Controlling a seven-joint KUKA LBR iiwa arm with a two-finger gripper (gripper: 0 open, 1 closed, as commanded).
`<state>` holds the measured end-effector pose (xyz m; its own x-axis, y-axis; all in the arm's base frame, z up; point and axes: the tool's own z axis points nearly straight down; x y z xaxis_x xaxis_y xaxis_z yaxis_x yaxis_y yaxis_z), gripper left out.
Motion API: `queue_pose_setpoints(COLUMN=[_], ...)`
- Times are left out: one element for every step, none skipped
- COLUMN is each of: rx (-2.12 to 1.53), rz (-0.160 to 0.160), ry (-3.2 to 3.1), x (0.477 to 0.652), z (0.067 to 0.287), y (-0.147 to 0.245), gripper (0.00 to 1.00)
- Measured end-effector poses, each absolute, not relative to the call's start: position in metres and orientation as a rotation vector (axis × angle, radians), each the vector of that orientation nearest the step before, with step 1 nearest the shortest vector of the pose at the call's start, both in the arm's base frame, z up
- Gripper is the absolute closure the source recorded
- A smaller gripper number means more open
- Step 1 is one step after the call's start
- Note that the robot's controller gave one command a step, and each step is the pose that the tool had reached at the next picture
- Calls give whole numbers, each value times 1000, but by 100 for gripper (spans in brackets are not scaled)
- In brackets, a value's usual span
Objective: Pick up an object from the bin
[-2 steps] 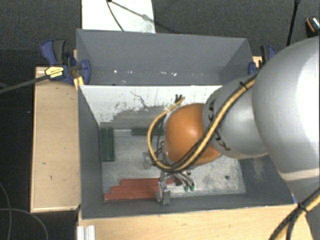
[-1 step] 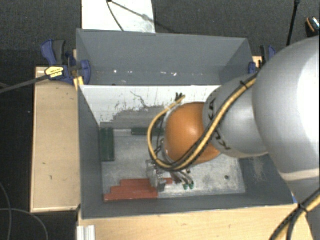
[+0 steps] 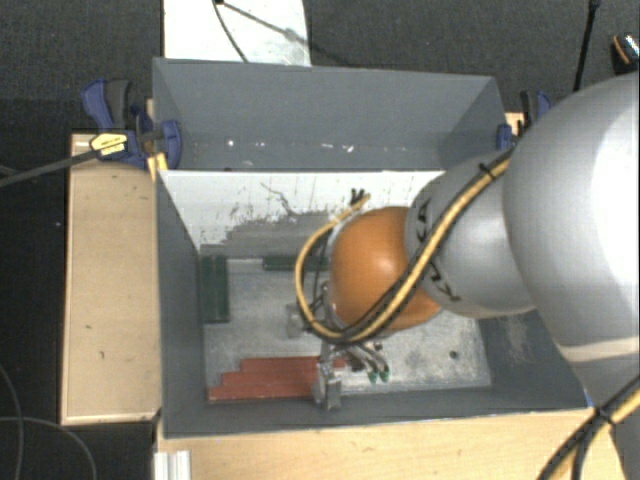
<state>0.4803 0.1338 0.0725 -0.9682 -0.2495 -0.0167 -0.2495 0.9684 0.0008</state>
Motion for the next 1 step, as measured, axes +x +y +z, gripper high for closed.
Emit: queue_pose_setpoints(rx=[-429], rz=[2], ry=[3108], x=[497], z=[71], y=[124], gripper=[0])
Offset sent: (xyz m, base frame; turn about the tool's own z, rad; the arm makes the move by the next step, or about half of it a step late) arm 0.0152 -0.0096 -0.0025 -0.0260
